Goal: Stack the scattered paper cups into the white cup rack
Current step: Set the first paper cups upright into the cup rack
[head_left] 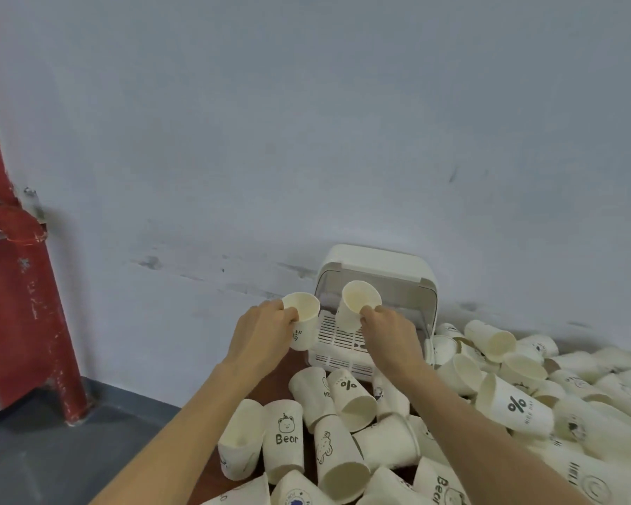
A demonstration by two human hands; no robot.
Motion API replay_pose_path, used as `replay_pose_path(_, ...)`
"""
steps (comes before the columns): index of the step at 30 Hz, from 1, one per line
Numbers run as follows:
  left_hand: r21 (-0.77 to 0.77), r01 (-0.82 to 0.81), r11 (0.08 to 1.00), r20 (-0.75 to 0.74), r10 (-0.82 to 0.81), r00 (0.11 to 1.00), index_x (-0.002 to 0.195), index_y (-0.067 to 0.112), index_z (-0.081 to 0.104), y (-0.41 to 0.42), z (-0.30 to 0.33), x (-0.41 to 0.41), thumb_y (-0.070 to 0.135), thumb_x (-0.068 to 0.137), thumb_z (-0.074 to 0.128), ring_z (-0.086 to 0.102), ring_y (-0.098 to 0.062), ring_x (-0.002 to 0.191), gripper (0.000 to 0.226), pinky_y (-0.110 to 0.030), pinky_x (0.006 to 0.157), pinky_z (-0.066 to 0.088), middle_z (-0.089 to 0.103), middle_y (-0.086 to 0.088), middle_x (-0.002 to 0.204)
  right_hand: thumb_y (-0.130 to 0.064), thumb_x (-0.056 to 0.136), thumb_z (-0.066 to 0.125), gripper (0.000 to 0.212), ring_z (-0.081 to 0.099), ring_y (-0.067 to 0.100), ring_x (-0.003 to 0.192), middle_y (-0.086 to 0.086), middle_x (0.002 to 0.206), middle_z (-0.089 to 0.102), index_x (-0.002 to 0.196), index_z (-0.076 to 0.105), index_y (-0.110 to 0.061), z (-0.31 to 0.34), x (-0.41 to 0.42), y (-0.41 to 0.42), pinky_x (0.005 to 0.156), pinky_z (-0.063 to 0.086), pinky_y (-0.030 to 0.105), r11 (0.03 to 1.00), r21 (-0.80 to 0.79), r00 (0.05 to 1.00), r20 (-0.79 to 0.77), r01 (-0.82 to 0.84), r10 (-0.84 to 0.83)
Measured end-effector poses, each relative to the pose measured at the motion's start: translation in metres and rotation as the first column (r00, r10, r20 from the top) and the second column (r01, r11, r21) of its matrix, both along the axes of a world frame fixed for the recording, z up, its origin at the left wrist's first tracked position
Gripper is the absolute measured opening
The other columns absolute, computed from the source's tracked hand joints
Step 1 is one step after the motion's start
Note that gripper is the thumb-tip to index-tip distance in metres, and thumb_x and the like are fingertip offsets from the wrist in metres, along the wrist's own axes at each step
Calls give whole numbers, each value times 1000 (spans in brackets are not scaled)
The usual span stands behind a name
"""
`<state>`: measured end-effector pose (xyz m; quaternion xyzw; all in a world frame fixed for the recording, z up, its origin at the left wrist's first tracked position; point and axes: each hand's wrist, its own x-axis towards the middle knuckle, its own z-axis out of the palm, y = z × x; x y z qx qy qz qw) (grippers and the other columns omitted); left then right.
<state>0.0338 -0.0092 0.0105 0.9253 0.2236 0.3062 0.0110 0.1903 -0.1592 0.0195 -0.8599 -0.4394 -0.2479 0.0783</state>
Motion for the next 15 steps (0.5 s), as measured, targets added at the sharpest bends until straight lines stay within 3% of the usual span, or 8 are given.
replay_pose_path(5,37,45,998,53,-47,997,93,16,70,-8,11,31,13,88,57,58,-29,76,14,-33,61,47,64,-6,87,-9,90,52,7,43,23,61,6,78,61,89,59,-10,-1,18,-23,51,32,31,998,-22,998,-14,66,-67)
replay_pose_path(10,74,42,996,29,-44,999,93,16,71,-9,10,61,10,86,60,58,-28,74,15,-31,59,44,64,-6,84,-9,87,57,9,42,23,56,5,70,61,81,64,-11,-12,30,-27,48,32,30,996,-29,996,-27,87,-88)
replay_pose_path(15,99,19,995,-59,-14,998,94,18,71,-5,-6,83,10,85,59,58,-26,76,16,-29,59,36,65,-4,86,-8,85,61,8,56,24,62,6,72,64,80,67,-11,-24,35,-20,49,33,29,996,-49,996,-52,70,-72)
